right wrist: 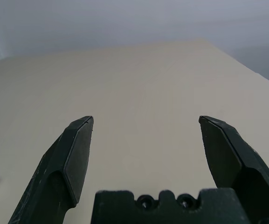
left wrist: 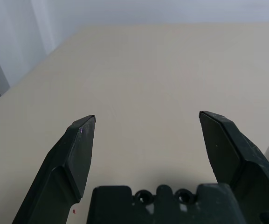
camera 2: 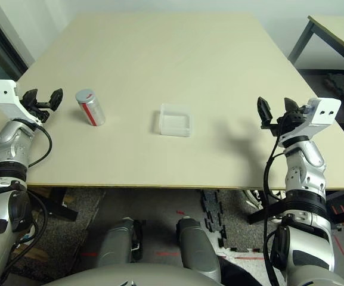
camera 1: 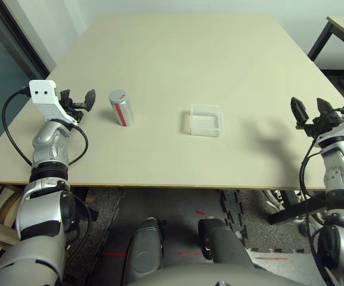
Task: Pour the medicine from the bottle into the box.
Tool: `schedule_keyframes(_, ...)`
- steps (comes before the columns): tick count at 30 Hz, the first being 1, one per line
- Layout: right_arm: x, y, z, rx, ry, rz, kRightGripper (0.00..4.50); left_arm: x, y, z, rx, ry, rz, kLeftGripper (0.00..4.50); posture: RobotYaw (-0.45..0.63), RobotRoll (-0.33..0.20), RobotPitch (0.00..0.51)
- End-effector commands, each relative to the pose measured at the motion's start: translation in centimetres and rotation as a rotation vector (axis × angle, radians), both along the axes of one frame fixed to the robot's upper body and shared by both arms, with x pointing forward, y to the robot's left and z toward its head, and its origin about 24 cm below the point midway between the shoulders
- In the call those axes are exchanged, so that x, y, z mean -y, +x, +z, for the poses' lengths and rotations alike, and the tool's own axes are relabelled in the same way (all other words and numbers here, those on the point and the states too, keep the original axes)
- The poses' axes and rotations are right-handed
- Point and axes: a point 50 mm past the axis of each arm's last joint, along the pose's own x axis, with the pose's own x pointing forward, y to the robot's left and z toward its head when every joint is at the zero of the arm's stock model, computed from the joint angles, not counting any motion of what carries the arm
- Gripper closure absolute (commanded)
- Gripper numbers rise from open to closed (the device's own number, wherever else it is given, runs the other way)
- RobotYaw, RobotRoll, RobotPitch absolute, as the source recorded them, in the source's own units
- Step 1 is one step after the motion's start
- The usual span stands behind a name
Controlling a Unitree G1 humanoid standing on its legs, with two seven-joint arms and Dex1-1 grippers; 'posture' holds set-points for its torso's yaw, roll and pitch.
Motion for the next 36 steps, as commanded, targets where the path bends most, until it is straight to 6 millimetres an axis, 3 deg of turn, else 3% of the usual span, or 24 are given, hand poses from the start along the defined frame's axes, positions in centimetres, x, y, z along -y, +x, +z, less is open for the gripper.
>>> schedule_keyframes(1,0.2,-0.2,0.0,-0.001,0.01,-0.008,0.0,0.2,0.1,0.0,-0.007,0.001,-0.01,0.04,-0.11,0.0,0.099)
schedule_keyframes(18,0.2,-0.1,0.6,0.008,-0.017,0.058,0.0,0.6,0.1,0.4,-0.005,-0.022,-0.055,0.04,-0.1,0.0,0.103)
schedule_keyframes(24,-0.9,-0.1,1.3,0.023,-0.042,0.211,0.0,0.1,-0.7,0.8,-0.008,-0.036,-0.111,0.04,-0.1,0.0,0.109)
schedule_keyframes(36,-6.8,-2.1,2.8,-0.011,-0.082,0.848,0.0,-0.9,-2.9,2.2,0.0,-0.014,-0.252,0.04,-0.09,0.0,0.117)
